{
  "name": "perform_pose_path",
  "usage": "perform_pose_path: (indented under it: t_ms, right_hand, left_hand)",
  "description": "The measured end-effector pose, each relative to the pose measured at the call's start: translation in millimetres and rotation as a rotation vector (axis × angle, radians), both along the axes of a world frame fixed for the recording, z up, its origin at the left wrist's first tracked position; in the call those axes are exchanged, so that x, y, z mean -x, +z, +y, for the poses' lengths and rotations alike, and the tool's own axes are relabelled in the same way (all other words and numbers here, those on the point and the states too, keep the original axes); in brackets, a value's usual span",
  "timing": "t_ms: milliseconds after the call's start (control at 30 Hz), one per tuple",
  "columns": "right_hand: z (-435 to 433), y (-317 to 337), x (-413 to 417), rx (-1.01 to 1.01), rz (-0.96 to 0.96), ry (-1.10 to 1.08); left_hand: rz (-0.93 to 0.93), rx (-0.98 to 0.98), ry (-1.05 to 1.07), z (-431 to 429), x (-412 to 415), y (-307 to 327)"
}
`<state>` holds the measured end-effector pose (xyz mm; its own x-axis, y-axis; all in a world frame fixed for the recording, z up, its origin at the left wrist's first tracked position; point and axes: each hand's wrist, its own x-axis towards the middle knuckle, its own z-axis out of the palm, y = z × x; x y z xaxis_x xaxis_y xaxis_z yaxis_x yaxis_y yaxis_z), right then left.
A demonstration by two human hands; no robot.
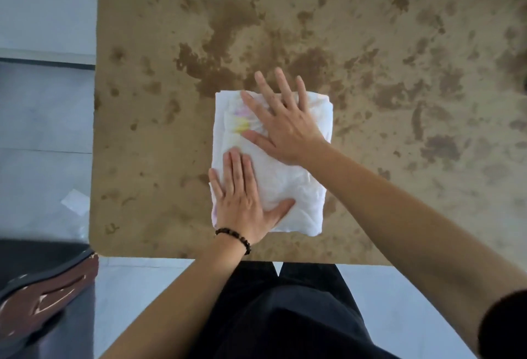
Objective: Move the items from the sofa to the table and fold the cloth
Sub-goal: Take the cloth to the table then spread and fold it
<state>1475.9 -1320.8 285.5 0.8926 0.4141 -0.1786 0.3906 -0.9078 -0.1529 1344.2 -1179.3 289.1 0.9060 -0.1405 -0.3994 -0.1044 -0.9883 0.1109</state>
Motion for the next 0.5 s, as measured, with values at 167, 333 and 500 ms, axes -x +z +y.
perform_pose_path:
  t_ms: [167, 333, 500]
  right_hand:
    - [8, -25, -36, 0.072, 0.189, -0.2]
    - [12, -18, -41, 0.037, 0.243, -0.314]
    - [15, -15, -48, -0.114, 0.253, -0.528]
  left_hand:
    - [0.016, -0.017, 0.018, -2, -6, -13]
    - [0.045, -0.02, 0.02, -2, -6, -10]
    - [0.073, -0.033, -0.015, 2, -9, -5]
